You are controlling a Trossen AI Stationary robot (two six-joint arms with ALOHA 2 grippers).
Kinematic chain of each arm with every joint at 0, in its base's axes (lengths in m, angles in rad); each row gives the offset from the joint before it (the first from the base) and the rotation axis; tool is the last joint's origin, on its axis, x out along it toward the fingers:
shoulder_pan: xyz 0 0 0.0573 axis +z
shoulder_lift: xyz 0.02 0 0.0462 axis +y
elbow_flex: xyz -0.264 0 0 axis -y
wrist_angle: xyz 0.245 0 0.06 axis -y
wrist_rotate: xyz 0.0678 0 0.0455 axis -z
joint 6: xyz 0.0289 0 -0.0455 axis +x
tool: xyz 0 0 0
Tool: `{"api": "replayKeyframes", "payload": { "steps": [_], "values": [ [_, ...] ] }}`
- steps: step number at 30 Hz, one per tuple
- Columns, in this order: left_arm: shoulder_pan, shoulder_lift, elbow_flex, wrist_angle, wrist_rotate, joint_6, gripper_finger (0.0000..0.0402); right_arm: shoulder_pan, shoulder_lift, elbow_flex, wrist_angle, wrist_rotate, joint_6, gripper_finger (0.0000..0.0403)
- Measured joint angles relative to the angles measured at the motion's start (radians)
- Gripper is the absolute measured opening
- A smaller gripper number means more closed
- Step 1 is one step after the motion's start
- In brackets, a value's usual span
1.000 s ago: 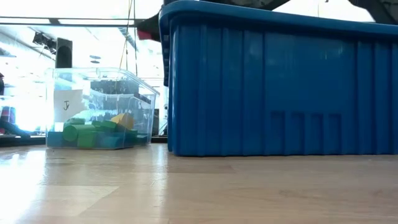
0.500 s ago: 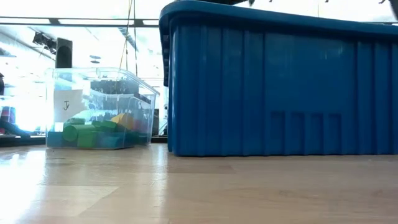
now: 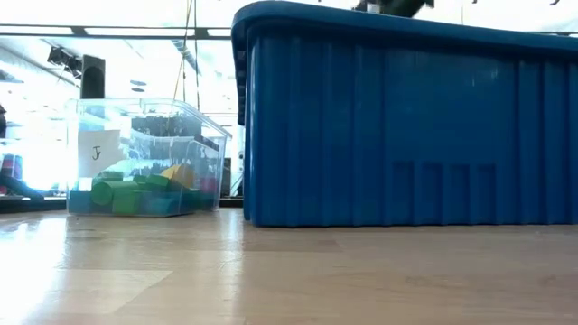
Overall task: Sort blocks
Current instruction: Put the red block into the transparent bin
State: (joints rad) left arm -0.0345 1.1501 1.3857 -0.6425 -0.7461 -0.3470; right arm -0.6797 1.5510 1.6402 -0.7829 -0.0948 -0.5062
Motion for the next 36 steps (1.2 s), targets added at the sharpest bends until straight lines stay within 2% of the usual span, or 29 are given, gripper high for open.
{"api": "replayKeyframes", "payload": {
  "steps": [5, 14, 24, 31, 33, 36],
  "values": [
    [0.0, 0.024, 0.0, -0.005, -0.001, 0.0, 0.0286, -0.087, 0.121, -0.089, 0.102, -0.018, 0.038, 0.0239],
    [0.0, 0.024, 0.0, -0.006, -0.001, -0.004, 0.0286, -0.086, 0.338, -0.09, 0.317, -0.022, 0.129, 0.023],
    [0.0, 0.024, 0.0, -0.007, -0.001, -0.005, 0.0286, -0.086, 0.508, -0.092, 0.344, -0.029, 0.131, 0.0229],
    [0.0, 0.024, 0.0, -0.007, -0.001, -0.005, 0.0286, -0.086, 0.562, -0.091, 0.36, -0.024, 0.103, 0.0226],
    [0.0, 0.024, 0.0, -0.007, -0.002, -0.005, 0.0286, -0.086, 0.566, -0.09, 0.361, -0.009, 0.075, 0.0211],
    [0.0, 0.023, 0.0, -0.008, -0.002, -0.005, 0.0286, -0.086, 0.576, -0.091, 0.343, 0.002, 0.039, 0.0146]
  ]
}}
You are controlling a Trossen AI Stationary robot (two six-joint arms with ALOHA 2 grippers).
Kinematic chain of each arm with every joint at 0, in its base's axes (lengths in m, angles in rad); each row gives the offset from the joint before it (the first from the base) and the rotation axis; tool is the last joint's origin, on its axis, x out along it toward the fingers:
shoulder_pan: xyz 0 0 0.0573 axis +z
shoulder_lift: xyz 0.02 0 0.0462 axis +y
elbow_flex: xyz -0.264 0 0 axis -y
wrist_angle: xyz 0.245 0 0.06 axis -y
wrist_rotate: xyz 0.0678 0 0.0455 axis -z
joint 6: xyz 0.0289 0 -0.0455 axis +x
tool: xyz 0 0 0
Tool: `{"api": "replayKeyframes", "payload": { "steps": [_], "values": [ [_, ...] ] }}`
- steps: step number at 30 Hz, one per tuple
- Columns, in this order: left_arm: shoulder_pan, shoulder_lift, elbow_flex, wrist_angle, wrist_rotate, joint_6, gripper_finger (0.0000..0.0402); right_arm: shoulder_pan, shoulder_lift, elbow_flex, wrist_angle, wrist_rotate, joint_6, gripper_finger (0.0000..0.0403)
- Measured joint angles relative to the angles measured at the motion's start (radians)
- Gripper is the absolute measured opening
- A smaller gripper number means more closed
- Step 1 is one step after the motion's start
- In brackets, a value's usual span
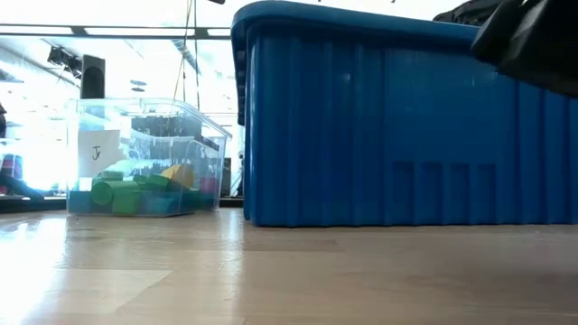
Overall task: Sort blocks
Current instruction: Put the red block into the transparent bin
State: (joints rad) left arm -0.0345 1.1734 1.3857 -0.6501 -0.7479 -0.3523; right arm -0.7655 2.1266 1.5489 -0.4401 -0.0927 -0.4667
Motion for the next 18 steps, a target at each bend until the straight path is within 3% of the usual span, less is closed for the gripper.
{"api": "replayKeyframes", "payload": {
  "steps": [3, 5, 9, 13, 18],
  "values": [
    [0.0, 0.0, 0.0, 0.001, 0.0, 0.001, 0.0286, 0.0, -0.007, 0.002, 0.004, -0.001, -0.015, 0.0056],
    [0.0, 0.0, 0.0, -0.001, 0.0, 0.011, 0.0286, 0.001, -0.025, 0.001, -0.022, -0.005, -0.029, 0.0024],
    [0.0, 0.002, 0.0, 0.002, 0.0, 0.032, 0.0286, 0.01, -0.12, -0.001, -0.099, -0.001, -0.055, 0.0034],
    [0.0, 0.004, 0.0, 0.004, 0.042, 0.032, 0.0286, 0.038, -0.249, 0.001, -0.19, -0.067, -0.07, 0.0027],
    [0.0, 0.004, 0.0, 0.067, 0.16, 0.087, 0.0286, 0.08, -0.423, 0.001, -0.244, -0.285, -0.111, 0.0026]
  ]
}}
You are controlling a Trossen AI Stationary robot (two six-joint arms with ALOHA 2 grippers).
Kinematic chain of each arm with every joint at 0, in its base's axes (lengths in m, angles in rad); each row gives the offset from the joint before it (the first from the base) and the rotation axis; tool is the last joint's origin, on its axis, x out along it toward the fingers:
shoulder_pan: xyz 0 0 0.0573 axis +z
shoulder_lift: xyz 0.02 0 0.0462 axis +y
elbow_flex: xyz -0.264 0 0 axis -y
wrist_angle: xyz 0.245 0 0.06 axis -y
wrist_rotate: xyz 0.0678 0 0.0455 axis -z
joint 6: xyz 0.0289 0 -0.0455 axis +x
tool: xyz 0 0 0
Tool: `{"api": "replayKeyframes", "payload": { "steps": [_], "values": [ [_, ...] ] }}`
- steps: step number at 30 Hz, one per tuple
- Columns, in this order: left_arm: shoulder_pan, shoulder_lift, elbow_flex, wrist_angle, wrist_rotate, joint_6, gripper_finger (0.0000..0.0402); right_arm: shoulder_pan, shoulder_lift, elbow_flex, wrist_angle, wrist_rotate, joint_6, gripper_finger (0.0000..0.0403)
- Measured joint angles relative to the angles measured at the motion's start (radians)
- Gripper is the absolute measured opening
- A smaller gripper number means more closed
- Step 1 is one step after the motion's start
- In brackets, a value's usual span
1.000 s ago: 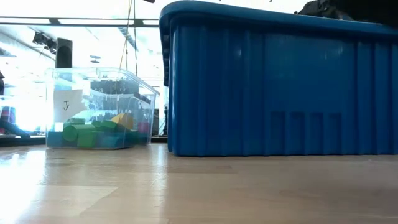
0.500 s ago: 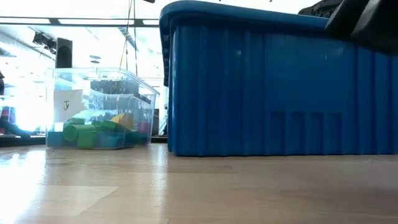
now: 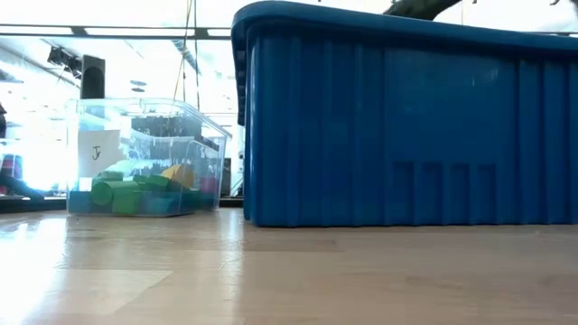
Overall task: Sort blocks
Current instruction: Put the red block into the transparent bin
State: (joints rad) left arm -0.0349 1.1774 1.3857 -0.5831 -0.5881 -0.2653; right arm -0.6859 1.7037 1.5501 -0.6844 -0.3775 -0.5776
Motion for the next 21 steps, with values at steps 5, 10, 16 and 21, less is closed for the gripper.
{"api": "replayKeyframes", "payload": {
  "steps": [5, 10, 16, 21],
  "values": [
    [-0.011, 0.0, 0.0, 0.057, 0.182, 0.169, 0.0286, 0.067, -0.154, -0.038, 0.019, -0.205, -0.034, 0.0026],
    [-0.026, 0.0, 0.0, 0.112, 0.178, 0.337, 0.0286, 0.177, -0.286, -0.142, 0.15, -0.297, -0.114, 0.0026],
    [-0.033, 0.0, 0.0, 0.173, 0.112, 0.397, 0.0286, 0.313, -0.362, -0.249, 0.347, -0.263, -0.183, 0.0029],
    [-0.033, 0.0, 0.0, 0.23, 0.047, 0.386, 0.0286, 0.389, -0.338, -0.264, 0.493, -0.097, -0.035, 0.0026]
  ]
}}
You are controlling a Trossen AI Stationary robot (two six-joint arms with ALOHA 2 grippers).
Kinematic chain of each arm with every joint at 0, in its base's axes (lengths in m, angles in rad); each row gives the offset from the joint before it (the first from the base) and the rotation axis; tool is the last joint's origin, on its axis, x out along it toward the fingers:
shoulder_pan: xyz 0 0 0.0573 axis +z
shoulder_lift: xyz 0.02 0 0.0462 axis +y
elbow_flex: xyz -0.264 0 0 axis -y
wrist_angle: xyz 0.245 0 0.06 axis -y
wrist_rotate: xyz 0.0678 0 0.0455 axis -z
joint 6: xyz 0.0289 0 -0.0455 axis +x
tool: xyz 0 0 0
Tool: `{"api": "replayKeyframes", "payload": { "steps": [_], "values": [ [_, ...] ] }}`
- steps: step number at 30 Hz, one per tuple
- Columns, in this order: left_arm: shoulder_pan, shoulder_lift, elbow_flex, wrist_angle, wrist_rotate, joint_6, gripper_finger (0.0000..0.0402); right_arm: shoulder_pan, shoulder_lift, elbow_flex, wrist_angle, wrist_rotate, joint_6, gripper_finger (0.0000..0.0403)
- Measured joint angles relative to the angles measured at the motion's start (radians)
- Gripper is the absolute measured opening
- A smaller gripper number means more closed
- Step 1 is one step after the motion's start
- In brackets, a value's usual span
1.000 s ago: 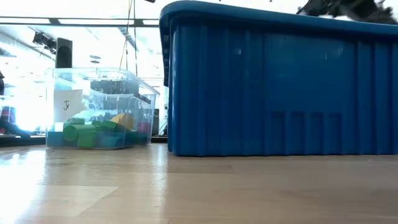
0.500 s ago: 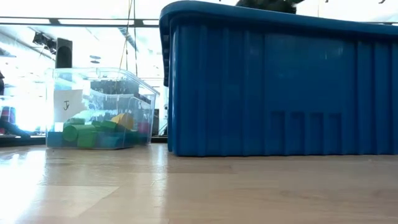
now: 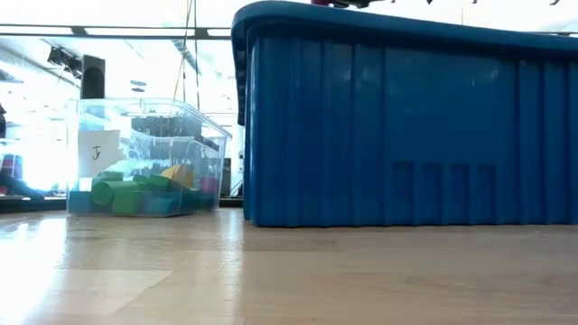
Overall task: Sort blocks
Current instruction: Put the red block into the transparent bin
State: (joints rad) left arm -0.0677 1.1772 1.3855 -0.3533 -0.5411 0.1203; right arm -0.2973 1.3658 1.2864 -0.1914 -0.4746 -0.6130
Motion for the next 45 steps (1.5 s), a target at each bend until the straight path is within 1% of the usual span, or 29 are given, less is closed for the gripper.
{"api": "replayKeyframes", "payload": {
  "steps": [2, 6, 9, 15, 18, 23, 26, 28, 31, 33, 37, 41, 45],
  "values": [
    [0.0, -0.007, 0.0, 0.028, -0.071, -0.024, 0.0286, 0.02, 0.037, 0.006, 0.041, 0.063, 0.107, 0.0026],
    [0.002, -0.033, 0.0, 0.11, -0.203, -0.052, 0.0286, 0.052, 0.148, 0.055, 0.116, 0.139, 0.278, 0.0031],
    [0.002, -0.056, 0.0, 0.162, -0.259, -0.053, 0.0286, 0.061, 0.251, 0.127, 0.123, 0.168, 0.342, 0.0031],
    [0.002, -0.092, 0.001, 0.178, -0.263, -0.053, 0.0286, 0.069, 0.45, 0.295, 0.132, 0.202, 0.403, 0.0028],
    [0.002, -0.094, 0.001, 0.176, -0.264, -0.053, 0.0286, 0.069, 0.549, 0.386, 0.132, 0.19, 0.437, 0.0031],
    [0.002, -0.093, 0.001, 0.141, -0.263, -0.053, 0.0286, 0.069, 0.684, 0.53, 0.132, 0.185, 0.437, 0.0035],
    [0.002, -0.092, 0.0, 0.117, -0.263, -0.054, 0.0286, 0.069, 0.746, 0.588, 0.157, 0.183, 0.439, 0.0047],
    [0.002, -0.092, 0.0, 0.114, -0.263, -0.055, 0.0286, 0.069, 0.778, 0.617, 0.131, 0.188, 0.465, 0.0062],
    [0.002, -0.092, 0.0, 0.114, -0.263, -0.055, 0.0286, 0.069, 0.784, 0.639, 0.097, 0.202, 0.504, 0.009],
    [0.002, -0.092, 0.0, 0.112, -0.263, -0.055, 0.0286, 0.068, 0.761, 0.641, 0.073, 0.203, 0.503, 0.011],
    [0.002, -0.092, 0.0, 0.098, -0.263, -0.072, 0.0286, 0.057, 0.698, 0.641, -0.006, 0.212, 0.45, 0.0147],
    [0.002, -0.092, 0.0, 0.062, -0.263, -0.104, 0.0286, 0.039, 0.632, 0.642, -0.064, 0.218, 0.406, 0.0172],
    [0.002, -0.092, 0.0, 0.032, -0.264, -0.128, 0.0286, 0.017, 0.584, 0.642, -0.165, 0.22, 0.359, 0.0186]
  ]
}}
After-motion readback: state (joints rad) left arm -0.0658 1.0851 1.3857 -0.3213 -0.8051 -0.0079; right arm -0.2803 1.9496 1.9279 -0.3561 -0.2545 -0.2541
